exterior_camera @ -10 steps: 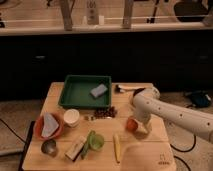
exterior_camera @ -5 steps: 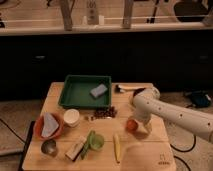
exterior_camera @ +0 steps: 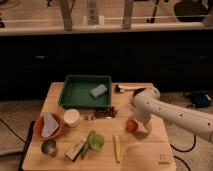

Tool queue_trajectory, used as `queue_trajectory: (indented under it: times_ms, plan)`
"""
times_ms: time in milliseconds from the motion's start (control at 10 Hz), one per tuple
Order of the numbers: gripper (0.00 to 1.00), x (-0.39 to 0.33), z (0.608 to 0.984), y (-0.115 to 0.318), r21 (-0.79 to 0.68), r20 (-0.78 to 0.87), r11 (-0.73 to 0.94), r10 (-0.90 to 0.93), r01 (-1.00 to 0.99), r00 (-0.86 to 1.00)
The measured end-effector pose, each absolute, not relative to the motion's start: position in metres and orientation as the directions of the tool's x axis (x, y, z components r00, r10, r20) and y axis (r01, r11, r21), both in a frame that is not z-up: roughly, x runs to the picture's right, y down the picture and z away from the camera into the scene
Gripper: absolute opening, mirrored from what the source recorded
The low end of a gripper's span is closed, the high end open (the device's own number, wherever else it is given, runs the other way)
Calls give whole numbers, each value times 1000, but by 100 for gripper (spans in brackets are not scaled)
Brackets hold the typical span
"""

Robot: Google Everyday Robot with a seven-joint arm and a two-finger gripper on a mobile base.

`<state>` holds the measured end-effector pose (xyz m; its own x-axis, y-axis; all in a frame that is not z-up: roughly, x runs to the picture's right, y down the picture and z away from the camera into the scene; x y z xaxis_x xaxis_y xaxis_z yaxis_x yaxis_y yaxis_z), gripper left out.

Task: Place apple in paper cup

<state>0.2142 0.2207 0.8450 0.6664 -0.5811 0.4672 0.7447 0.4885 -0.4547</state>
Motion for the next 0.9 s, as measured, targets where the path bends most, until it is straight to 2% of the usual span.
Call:
queue_trajectory:
  times_ms: [900]
  plan:
    - [80,210,841,221,-426,488,482,-590,766,643]
